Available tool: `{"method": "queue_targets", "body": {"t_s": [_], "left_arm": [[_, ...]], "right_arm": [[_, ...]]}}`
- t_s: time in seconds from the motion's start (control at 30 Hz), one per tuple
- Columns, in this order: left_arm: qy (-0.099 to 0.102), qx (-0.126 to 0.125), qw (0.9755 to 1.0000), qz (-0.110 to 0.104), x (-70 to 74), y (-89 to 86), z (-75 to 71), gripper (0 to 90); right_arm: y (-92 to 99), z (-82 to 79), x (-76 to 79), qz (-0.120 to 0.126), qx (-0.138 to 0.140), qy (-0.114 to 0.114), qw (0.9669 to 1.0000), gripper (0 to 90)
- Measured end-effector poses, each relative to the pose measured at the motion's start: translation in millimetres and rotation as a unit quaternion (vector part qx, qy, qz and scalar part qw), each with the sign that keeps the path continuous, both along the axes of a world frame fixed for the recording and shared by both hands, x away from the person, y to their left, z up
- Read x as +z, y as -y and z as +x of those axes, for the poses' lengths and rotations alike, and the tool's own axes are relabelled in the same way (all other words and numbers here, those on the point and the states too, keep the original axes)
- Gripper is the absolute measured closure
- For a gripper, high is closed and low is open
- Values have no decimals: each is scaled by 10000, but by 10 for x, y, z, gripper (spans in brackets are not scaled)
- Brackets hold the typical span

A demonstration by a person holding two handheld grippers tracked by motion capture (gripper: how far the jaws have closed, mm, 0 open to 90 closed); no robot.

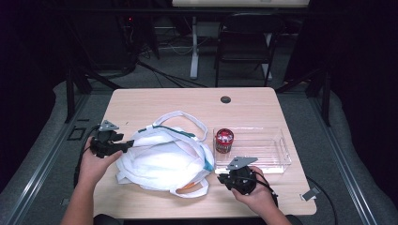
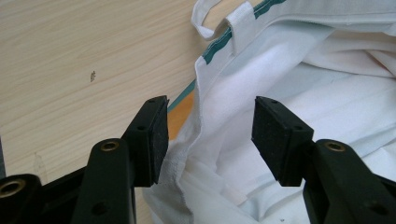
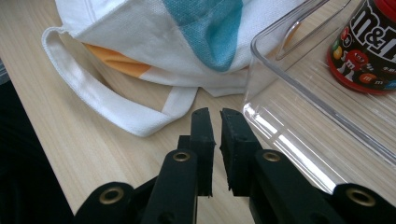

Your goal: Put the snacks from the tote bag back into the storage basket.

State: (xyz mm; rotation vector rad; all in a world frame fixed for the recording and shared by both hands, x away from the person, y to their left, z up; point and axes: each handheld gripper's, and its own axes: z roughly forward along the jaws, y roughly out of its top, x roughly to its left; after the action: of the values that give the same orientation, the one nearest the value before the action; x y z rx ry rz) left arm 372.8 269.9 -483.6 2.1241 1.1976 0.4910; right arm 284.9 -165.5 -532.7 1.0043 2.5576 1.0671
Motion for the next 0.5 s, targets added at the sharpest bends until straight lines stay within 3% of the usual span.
{"method": "queue_targets", "body": {"t_s": [0.5], "left_arm": [[0, 9, 10000, -20, -5, -5, 5, 463]], "right_arm": [[7, 0, -8, -40, -23, 16, 10000, 811]]}}
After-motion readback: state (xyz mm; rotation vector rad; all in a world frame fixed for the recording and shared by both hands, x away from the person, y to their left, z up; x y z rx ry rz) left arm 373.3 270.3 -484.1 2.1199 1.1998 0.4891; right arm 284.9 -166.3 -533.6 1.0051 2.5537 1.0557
